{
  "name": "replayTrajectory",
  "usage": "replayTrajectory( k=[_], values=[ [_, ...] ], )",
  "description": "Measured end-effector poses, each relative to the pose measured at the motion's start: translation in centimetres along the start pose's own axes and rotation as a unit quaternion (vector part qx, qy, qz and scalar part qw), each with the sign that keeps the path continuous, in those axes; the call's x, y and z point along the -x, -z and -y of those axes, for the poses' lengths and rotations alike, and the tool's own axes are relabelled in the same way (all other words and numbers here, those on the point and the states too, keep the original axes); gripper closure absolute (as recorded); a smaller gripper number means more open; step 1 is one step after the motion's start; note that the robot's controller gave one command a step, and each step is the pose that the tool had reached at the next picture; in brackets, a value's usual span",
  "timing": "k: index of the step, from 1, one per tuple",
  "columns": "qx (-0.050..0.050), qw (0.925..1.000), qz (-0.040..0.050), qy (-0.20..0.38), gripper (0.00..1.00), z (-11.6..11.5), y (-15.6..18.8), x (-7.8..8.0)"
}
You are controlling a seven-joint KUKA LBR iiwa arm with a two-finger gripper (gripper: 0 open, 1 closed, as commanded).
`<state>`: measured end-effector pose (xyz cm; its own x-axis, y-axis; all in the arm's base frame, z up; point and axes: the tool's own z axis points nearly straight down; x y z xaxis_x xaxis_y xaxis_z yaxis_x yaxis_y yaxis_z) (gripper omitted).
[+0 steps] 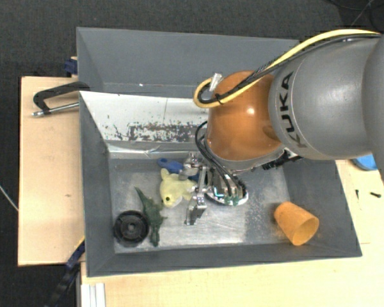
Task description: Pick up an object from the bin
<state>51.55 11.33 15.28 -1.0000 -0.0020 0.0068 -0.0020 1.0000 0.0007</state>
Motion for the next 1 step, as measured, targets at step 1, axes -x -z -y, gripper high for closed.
replayTrajectory(
  k=[1],
  values=[
    [0.002,0.9994,0.0099,-0.033,0.00,0.19,-8.13,1.38]
  ],
)
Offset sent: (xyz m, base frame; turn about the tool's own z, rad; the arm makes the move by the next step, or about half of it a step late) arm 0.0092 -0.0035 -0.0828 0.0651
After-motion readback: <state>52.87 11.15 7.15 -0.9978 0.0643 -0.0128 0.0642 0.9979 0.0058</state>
